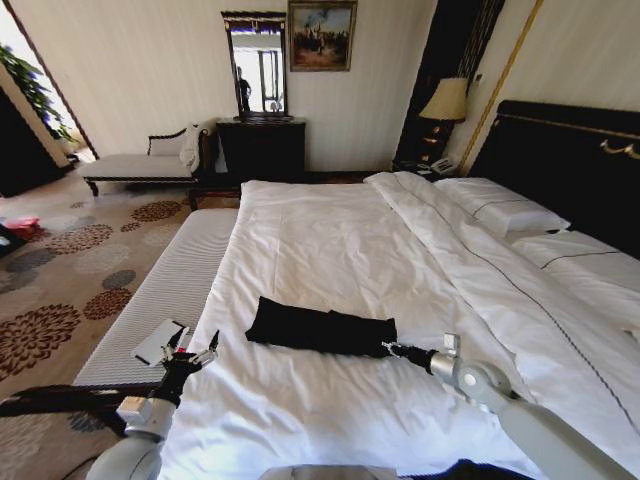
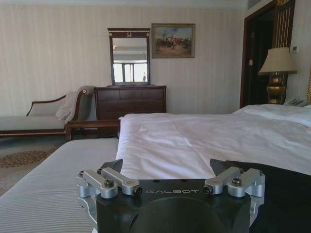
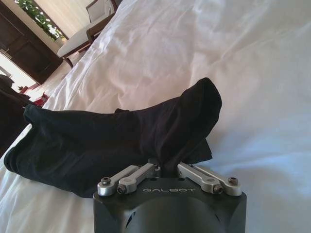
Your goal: Fold the clothes on the bed.
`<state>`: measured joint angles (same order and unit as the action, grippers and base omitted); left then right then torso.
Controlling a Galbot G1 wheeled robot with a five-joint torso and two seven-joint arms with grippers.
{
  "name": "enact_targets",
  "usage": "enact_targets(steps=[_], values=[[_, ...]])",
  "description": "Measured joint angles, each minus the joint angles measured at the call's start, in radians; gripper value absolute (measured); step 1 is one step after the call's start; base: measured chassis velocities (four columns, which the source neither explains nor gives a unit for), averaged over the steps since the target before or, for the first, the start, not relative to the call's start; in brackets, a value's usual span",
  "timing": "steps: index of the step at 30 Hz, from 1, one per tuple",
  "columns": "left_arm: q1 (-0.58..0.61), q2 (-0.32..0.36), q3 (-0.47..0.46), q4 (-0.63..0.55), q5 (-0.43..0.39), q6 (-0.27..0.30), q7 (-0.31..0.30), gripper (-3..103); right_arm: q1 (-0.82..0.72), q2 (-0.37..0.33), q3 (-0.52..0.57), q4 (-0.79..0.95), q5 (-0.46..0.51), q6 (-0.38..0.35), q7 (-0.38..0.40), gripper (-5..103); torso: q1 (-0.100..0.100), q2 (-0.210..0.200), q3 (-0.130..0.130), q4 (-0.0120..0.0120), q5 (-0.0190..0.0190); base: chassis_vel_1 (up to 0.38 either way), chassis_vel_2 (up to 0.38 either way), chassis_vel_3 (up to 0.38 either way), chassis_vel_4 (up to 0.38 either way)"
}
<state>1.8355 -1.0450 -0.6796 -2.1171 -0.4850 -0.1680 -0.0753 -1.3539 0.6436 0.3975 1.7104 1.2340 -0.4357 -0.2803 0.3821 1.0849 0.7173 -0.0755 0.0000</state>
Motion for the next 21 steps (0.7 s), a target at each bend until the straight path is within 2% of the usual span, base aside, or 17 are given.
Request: enact_targets(steps=[6, 9, 21], values=[[0.000, 0.000, 0.000, 0.000, 0.000, 0.000, 0.000, 100, -0.034, -0.048, 0.085, -0.019, -0.025, 0.011, -0.041, 3, 0.000, 0.000, 0.000, 0.0004, 0.0000, 0.000, 0.000, 0.000, 0.000], [0.000, 0.000, 0.000, 0.000, 0.000, 0.000, 0.000, 100, -0.049, -0.084, 0.129, -0.054, -0.039, 0.019, -0.085, 3, 0.000, 0.000, 0.000, 0.0003, 0.0001, 0.000, 0.000, 0.000, 0.000], [0.000, 0.000, 0.000, 0.000, 0.000, 0.000, 0.000, 100, -0.059, -0.122, 0.174, -0.121, -0.075, 0.031, -0.164, 3, 0.000, 0.000, 0.000, 0.0002, 0.0002, 0.000, 0.000, 0.000, 0.000]])
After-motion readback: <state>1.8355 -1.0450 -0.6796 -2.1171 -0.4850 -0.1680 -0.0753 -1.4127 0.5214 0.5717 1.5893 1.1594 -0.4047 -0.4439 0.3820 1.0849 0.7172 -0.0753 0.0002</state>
